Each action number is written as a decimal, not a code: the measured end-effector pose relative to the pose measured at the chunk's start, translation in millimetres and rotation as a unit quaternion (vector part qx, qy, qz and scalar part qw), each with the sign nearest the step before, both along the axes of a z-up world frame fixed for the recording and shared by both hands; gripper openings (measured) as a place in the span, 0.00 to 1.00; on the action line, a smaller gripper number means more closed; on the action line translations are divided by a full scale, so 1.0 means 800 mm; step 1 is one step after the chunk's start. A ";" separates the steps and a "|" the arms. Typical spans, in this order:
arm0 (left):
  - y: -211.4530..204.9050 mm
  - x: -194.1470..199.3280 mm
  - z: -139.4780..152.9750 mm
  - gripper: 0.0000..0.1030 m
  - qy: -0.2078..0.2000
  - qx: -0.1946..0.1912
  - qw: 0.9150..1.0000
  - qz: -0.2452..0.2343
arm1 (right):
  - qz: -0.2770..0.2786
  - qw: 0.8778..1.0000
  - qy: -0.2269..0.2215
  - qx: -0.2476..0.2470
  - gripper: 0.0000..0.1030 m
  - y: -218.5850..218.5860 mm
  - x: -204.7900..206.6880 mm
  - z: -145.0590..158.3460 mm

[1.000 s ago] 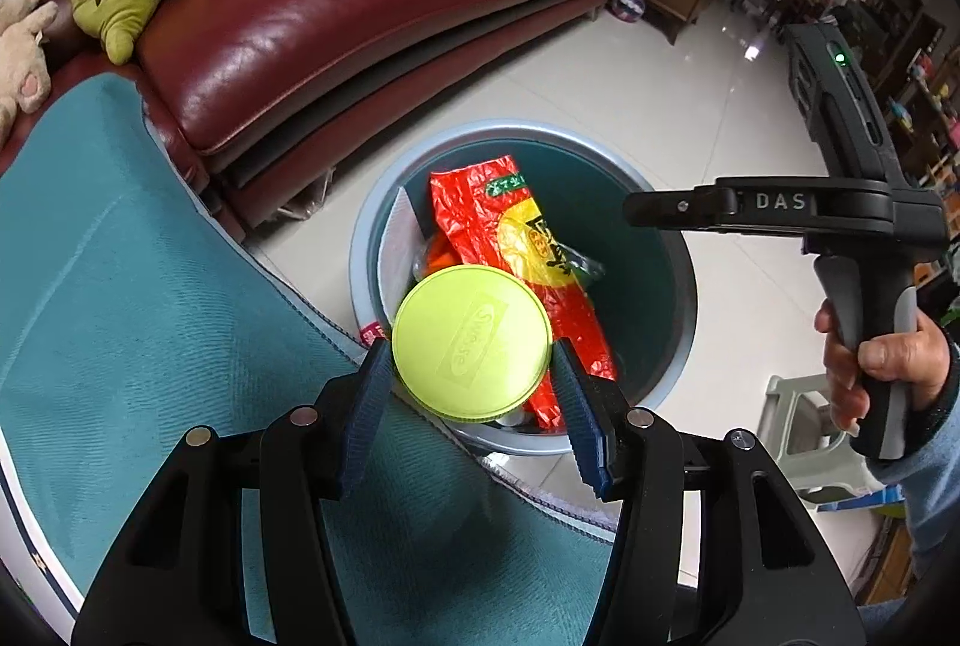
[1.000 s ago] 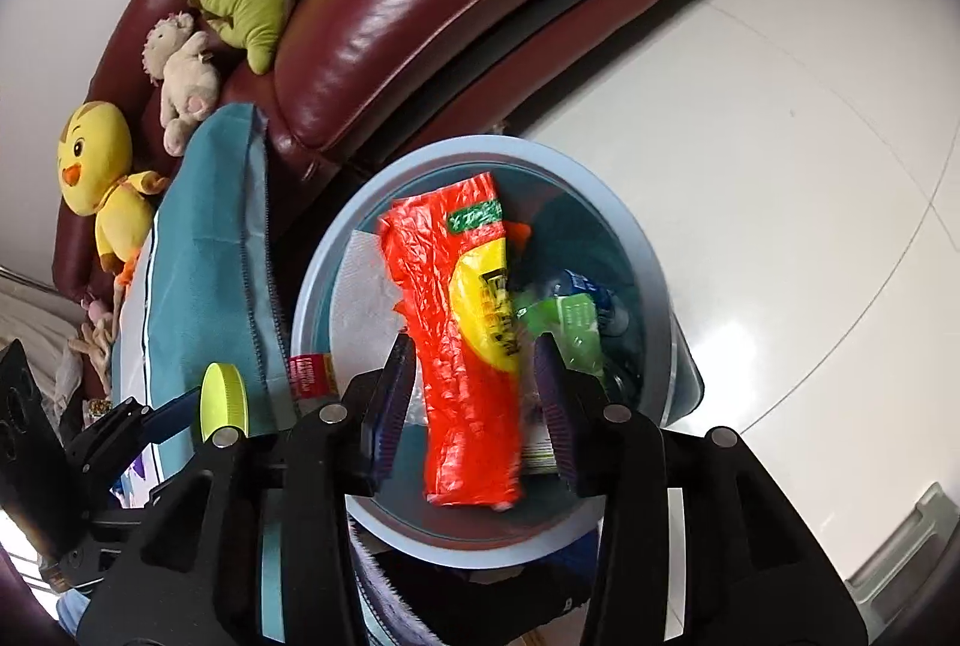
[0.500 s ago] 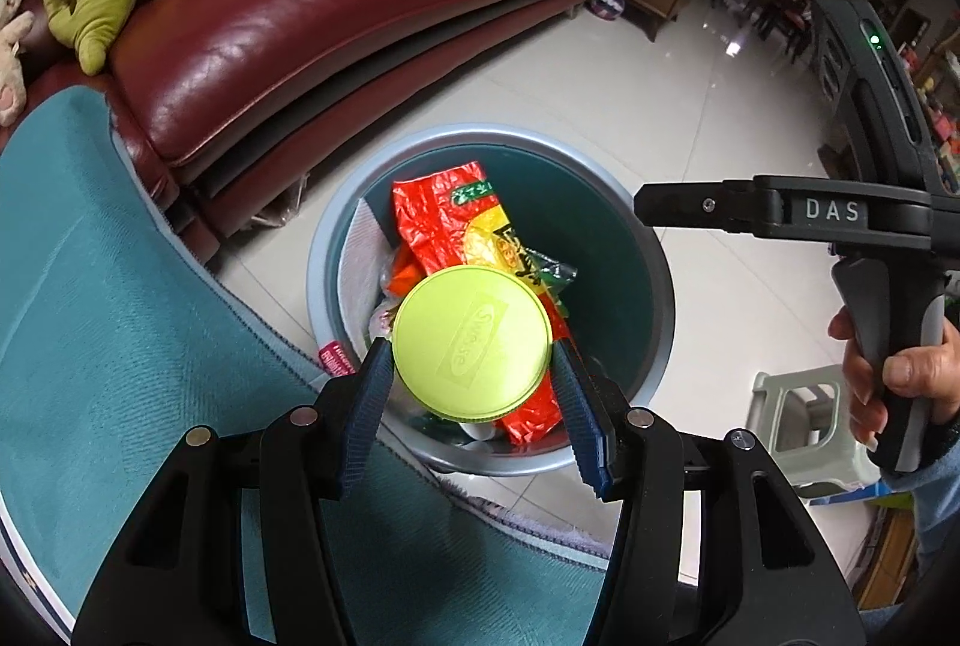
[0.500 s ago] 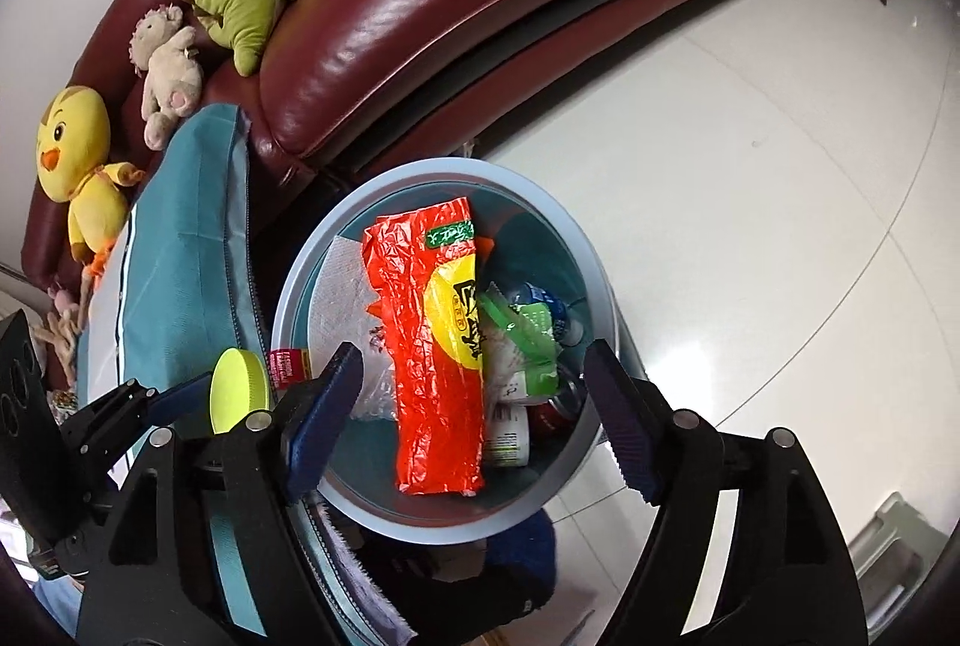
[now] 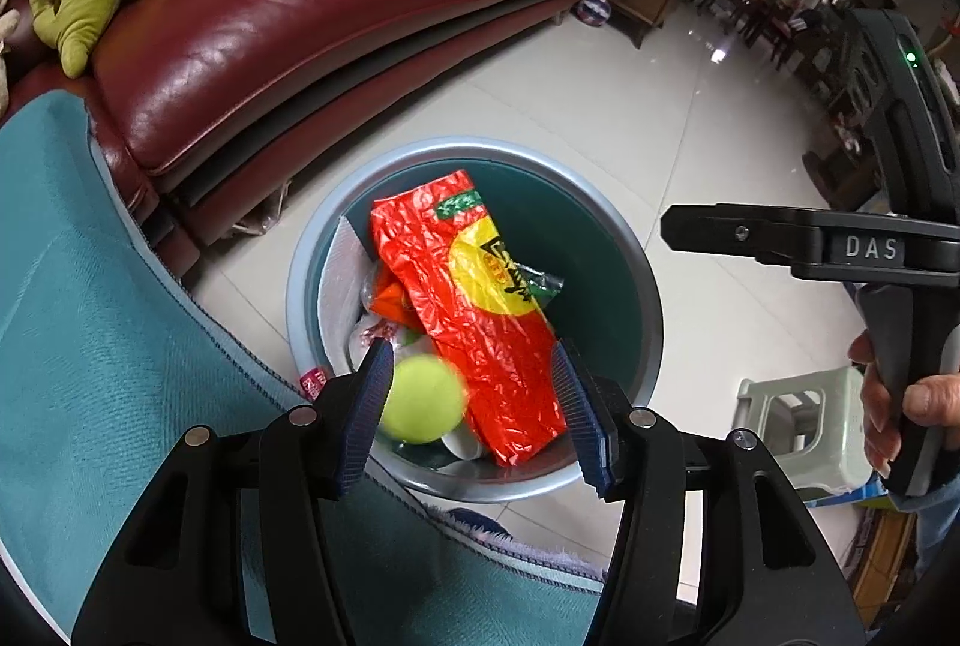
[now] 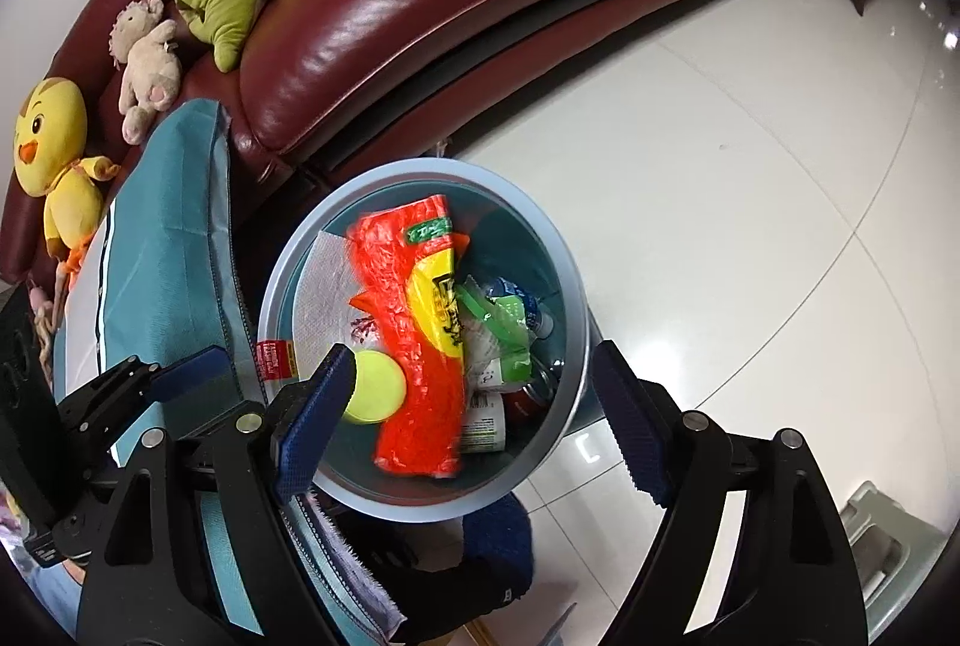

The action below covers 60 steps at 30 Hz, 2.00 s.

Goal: Collect trash
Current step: 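Open right tool to drop red bag while left tool drops yellow lid into bin, then move both open tools back over table toward white lid and purple egg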

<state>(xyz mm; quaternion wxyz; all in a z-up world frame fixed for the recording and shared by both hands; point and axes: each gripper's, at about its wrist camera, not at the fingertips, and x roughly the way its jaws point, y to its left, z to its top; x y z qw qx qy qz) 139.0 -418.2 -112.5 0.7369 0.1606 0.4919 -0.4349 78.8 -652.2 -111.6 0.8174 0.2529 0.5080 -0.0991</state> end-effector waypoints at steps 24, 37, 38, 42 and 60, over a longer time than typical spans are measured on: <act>0.111 0.000 0.038 0.96 -0.019 -0.013 0.997 0.077 | 0.027 0.999 0.035 -0.017 0.83 0.068 0.002 0.031; 0.247 -0.027 0.066 0.96 -0.040 -0.031 0.989 0.140 | 0.080 0.996 0.027 -0.023 0.83 0.182 -0.001 0.054; 0.257 -0.028 0.067 0.96 -0.042 -0.032 0.988 0.145 | 0.086 0.996 0.028 -0.022 0.83 0.196 -0.001 0.054; 0.319 -0.036 0.073 0.96 -0.050 -0.037 0.983 0.173 | 0.106 0.994 0.029 -0.015 0.83 0.242 -0.001 0.051; 0.598 -0.056 0.060 0.96 -0.057 -0.042 0.937 0.341 | 0.276 0.959 0.045 -0.041 0.83 0.514 0.047 0.055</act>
